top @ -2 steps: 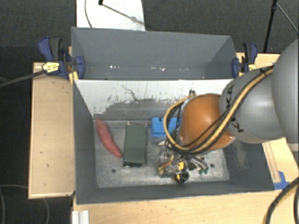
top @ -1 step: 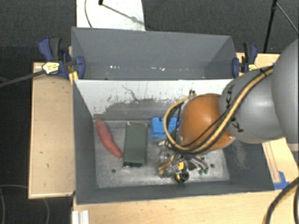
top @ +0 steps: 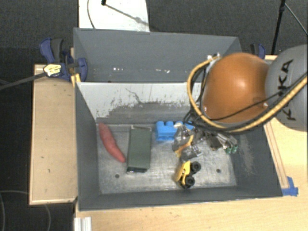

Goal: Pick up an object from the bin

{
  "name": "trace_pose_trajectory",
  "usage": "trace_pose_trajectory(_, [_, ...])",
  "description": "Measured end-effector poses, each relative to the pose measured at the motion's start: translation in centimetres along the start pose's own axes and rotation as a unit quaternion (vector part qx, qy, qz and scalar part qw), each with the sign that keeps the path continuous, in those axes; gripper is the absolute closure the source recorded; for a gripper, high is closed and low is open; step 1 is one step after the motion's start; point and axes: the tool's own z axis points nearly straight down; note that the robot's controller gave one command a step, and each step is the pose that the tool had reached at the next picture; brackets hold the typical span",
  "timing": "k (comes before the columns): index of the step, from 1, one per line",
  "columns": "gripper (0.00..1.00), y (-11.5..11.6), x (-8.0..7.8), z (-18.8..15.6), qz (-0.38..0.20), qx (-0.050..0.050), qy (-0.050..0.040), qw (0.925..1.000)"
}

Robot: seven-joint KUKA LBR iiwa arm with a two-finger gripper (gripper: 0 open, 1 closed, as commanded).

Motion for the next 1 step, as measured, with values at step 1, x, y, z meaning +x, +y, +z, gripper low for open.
trace_pose_trajectory(1, [1.0,0.01,0.04,0.05,0.0,0.0,0.0007,1.0])
